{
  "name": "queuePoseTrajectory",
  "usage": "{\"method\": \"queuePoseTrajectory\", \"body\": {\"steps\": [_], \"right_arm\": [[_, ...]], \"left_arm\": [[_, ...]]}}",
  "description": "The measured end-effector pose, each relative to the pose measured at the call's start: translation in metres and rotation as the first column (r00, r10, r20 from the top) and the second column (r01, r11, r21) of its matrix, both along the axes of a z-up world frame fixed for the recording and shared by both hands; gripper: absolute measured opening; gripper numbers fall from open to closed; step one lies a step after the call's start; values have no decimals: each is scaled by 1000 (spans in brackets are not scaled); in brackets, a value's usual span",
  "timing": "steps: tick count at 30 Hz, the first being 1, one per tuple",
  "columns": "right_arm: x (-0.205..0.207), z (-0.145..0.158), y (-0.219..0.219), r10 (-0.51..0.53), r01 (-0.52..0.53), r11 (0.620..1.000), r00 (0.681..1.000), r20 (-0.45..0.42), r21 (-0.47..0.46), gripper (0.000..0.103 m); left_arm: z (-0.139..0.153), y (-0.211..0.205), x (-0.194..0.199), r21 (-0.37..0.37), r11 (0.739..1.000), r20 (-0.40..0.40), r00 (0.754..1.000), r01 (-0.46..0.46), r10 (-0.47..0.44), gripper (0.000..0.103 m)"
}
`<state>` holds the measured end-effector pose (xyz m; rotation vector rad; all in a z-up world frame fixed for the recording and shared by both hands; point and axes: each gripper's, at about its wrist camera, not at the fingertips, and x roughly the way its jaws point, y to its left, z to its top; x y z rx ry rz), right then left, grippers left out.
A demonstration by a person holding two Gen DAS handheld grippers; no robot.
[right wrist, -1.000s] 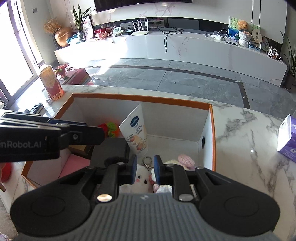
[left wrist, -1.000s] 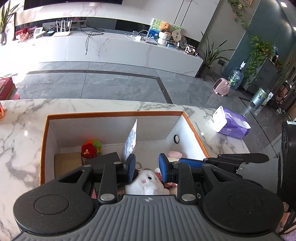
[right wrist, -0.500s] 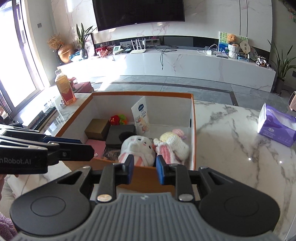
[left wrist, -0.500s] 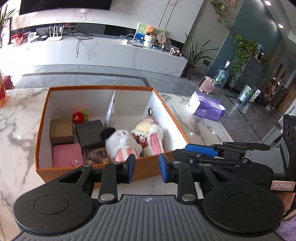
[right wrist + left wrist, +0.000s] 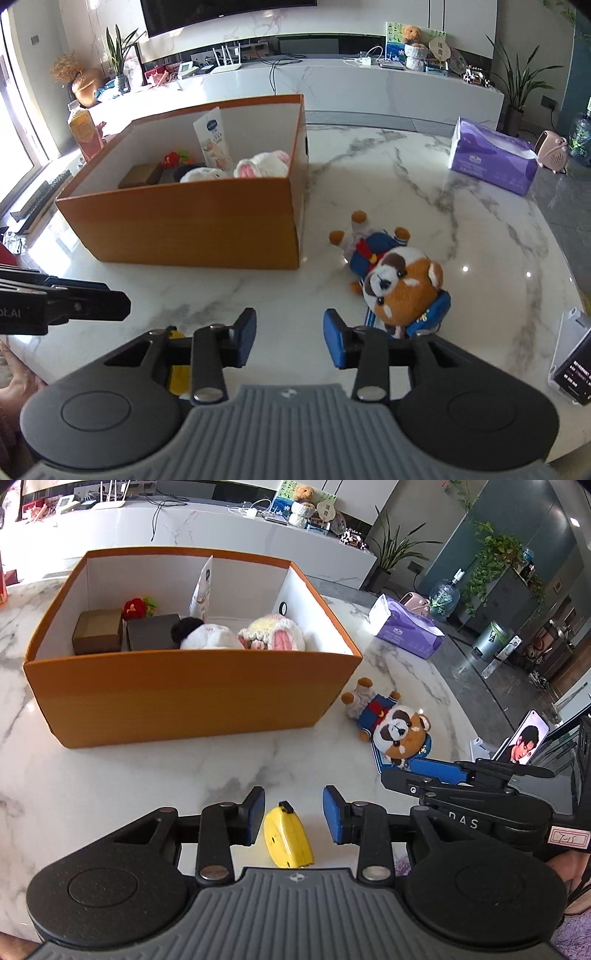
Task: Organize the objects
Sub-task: 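Withdraw both tools from the box toward the yellow banana toy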
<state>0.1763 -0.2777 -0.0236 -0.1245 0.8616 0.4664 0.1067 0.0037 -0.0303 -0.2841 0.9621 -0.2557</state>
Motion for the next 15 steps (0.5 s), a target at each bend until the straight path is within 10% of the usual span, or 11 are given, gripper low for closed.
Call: {"method": "queuePoseTrajectory", "body": {"steps": [15], "right_arm": [[12,-34,-21,-40,49,997,991,-131,60,50]], "left_arm": [[-34,-27,-9,96,995,-57,998,-7,13,53]]}}
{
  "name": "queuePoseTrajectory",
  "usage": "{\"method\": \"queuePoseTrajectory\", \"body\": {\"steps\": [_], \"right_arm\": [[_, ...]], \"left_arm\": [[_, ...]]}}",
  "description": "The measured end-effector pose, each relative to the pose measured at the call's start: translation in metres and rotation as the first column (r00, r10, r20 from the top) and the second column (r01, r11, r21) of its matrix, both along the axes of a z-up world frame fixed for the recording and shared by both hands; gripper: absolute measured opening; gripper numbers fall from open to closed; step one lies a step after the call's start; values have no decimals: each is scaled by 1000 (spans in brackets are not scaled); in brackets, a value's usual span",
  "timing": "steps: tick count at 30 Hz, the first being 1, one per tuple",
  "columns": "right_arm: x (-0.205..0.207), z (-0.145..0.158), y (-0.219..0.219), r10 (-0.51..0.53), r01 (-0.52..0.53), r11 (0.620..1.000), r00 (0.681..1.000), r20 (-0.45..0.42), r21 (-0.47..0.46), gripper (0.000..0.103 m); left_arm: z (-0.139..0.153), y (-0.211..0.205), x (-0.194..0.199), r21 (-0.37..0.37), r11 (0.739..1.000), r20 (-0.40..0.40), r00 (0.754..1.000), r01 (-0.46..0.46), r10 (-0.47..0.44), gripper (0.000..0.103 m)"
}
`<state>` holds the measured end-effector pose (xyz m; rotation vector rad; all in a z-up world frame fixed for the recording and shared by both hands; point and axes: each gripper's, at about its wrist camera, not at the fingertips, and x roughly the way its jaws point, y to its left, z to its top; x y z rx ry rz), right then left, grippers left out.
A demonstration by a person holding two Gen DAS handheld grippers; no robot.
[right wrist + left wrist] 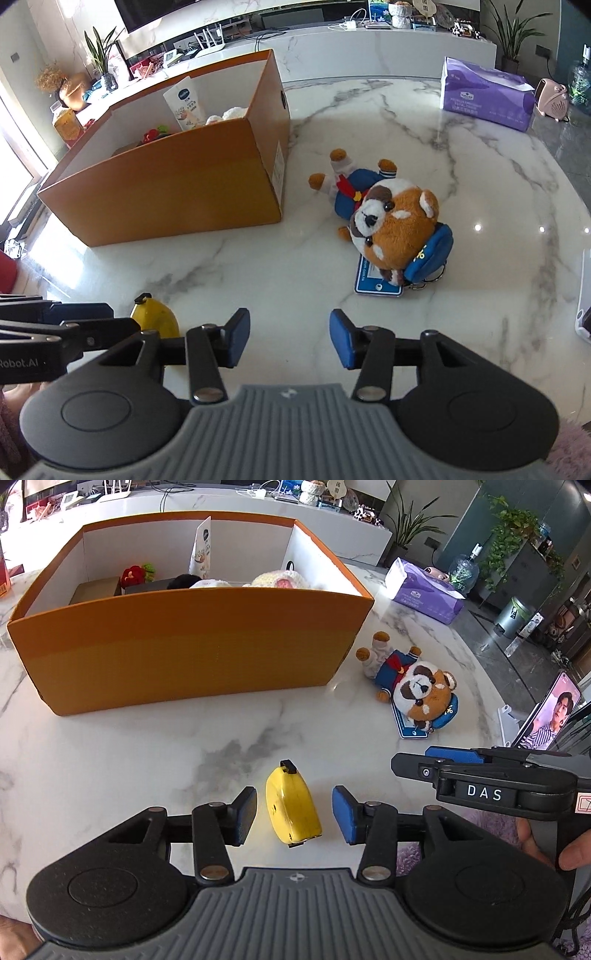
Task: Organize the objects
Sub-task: 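Withdraw both tools from the box toward the yellow banana toy, then close left tool on yellow banana toy while right tool grasps plush dog in sailor outfit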
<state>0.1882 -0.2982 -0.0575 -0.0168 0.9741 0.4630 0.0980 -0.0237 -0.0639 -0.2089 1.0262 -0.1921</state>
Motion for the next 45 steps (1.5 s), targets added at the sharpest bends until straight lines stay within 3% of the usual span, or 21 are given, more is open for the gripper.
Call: {"method": "queuePoseTrajectory", "body": {"steps": [6,17,35,45], "right_arm": [[-1,-3,7,14,-14,999,1000,8,-30,50],[0,-5,9,15,-15,999,1000,2,-37,50],[2,-1,15,59,-59,995,998,0,-80,52],[23,36,20,158,-114,966,970,182,-234,59]], "left_arm": [[-10,-9,4,39,999,-12,1000,1,-1,52],[-19,-13,12,62,998,-45,999,-5,8,28],[-10,0,17,63,997,-27,999,-42,43,25],[-3,3,22,47,998,-18,999,-49,50,25]]}}
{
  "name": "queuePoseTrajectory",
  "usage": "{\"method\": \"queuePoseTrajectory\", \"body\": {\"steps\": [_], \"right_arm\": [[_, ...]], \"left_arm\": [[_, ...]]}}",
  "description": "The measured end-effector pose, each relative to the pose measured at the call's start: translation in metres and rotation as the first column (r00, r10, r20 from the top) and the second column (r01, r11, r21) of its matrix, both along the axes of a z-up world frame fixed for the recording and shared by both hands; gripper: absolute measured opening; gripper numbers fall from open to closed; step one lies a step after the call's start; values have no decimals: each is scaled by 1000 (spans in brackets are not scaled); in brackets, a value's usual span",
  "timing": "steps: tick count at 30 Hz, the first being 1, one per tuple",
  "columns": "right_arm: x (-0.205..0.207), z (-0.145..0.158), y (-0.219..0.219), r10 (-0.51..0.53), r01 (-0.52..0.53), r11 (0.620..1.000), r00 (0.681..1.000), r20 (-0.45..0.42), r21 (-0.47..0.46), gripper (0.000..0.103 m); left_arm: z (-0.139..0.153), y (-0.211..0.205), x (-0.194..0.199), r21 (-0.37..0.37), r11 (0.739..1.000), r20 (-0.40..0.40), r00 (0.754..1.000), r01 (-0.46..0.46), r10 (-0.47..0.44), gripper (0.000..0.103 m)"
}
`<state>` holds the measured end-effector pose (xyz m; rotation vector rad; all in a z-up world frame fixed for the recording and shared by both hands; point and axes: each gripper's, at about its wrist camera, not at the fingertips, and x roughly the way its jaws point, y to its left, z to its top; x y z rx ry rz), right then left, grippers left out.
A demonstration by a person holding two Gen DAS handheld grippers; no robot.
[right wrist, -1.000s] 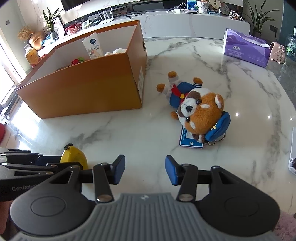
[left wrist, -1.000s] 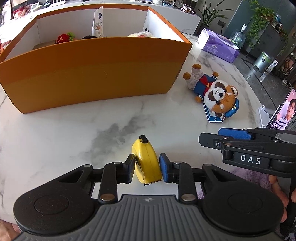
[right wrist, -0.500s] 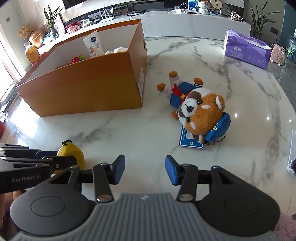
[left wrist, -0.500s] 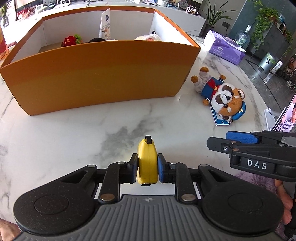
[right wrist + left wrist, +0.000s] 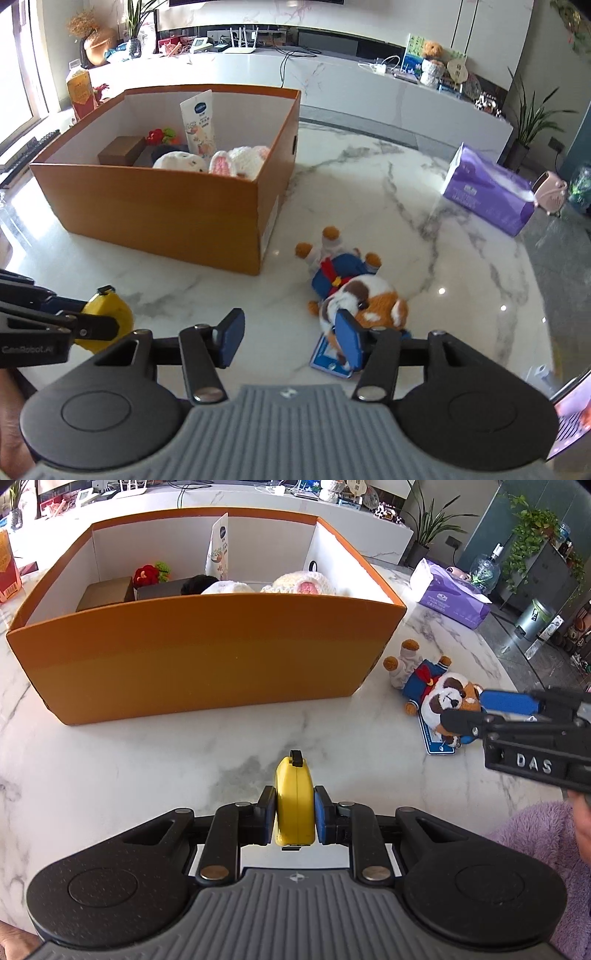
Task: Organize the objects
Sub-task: 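Close left tool on yellow banana toy while right tool grasps plush dog in sailor outfit, then lift and carry the banana toy and plush dog over the orange box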
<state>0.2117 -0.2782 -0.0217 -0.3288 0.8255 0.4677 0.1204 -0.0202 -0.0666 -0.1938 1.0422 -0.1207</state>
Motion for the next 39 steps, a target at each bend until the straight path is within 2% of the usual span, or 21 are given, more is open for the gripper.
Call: {"method": "queuePoseTrajectory", "body": {"steps": [1,2,9,14,25,35,39], "right_arm": [[4,1,1,3,-2,1000,1000,16,-27,65],[9,0,1,6,-5,999,1000,27,-49,67],[36,-17,6,22,-13,982,999,43,-189,68],[49,-32,8,12,-5,972,1000,29,-233,68],[64,-53,9,-9,9,966,1000,-1,-258,69],[74,-62,8,-42,32,969,999,-34,-246,67],[75,-60,5,-66,51,975,996,-63,-218,62]], "left_arm": [[1,0,0,0,1000,2,1000,0,0,25],[2,1,1,1,1000,4,1000,-1,1,25],[3,4,4,3,1000,7,1000,-9,9,25],[3,7,6,7,1000,3,1000,-8,8,25],[-3,11,11,11,1000,-11,1000,-3,3,25],[-3,13,9,-4,1000,-22,1000,6,-6,25],[2,15,5,-5,1000,-13,1000,6,-6,25]]}}
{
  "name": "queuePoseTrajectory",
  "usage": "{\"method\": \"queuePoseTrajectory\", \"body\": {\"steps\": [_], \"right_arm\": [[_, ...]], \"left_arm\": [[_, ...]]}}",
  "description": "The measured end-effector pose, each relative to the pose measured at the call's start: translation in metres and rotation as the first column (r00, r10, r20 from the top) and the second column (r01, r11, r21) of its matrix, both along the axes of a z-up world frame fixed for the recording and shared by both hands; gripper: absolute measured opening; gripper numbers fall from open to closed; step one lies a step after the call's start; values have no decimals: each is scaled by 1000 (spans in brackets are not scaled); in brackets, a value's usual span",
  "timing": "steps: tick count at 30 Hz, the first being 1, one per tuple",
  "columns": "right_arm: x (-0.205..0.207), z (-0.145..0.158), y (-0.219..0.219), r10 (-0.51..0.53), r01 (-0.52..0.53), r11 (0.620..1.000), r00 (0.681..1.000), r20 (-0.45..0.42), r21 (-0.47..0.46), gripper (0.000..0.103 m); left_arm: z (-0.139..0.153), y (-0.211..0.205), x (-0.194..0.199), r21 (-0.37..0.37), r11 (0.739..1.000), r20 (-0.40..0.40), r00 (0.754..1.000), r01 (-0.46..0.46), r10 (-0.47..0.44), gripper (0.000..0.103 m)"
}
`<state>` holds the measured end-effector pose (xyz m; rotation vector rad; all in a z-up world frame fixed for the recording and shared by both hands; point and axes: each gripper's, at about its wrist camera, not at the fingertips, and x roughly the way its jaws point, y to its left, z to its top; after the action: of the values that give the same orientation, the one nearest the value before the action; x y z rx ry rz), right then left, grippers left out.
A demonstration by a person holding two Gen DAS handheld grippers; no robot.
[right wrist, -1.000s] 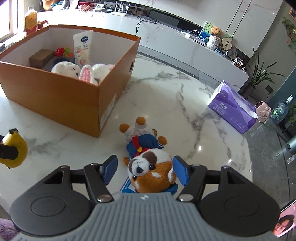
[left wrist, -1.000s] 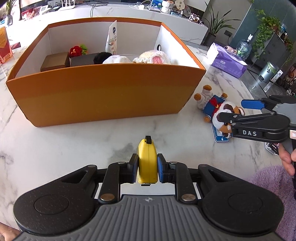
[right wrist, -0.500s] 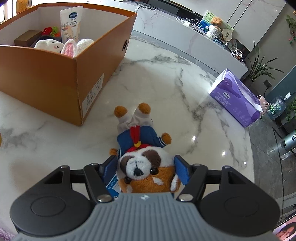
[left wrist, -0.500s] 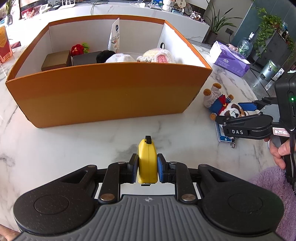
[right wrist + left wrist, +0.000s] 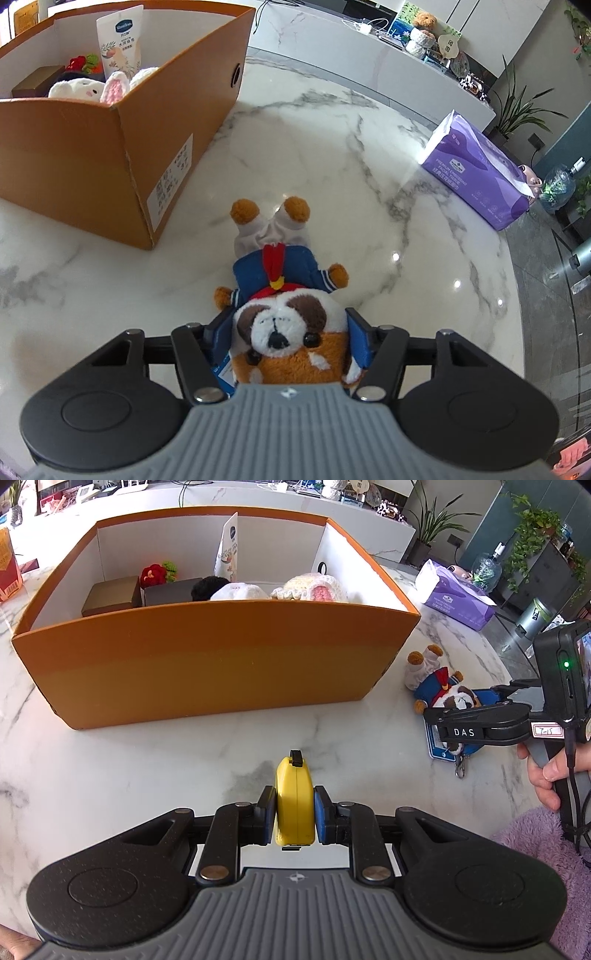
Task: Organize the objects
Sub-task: 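Lift and carry the banana toy and plush dog over the orange box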
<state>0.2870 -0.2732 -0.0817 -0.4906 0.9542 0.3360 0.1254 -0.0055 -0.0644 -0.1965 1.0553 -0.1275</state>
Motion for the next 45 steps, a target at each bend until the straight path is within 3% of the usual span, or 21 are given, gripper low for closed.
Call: {"method": "queuePoseTrajectory", "body": {"steps": [6,12,22,29,37,41,45], "right_arm": [[-12,11,-4,-30,42,992,994,-103,120,58],[-38,29,-3,-60,78,981,993,-106,175,58],[-75,107,1,-20,9,965,999,41,261,57],[-67,167,22,103,-139,938,987,127,319,58],[-15,189,83,165,-207,925,974,153,319,58],[7,183,117,276,-324,919,936,218,225,58],[35,165,146,421,-448,888,884,202,110,58]], "left_arm": [[12,4,-7,-12,1000,23,1000,0,0,25],[30,8,-16,-56,998,56,998,8,-5,24],[74,22,-25,-138,990,142,990,33,-13,24],[112,51,-9,-129,991,218,976,23,6,24],[130,84,32,-67,998,252,967,-13,29,24],[123,97,54,-43,999,228,973,-16,25,24],[113,109,72,-43,999,204,979,-17,25,24]]}}
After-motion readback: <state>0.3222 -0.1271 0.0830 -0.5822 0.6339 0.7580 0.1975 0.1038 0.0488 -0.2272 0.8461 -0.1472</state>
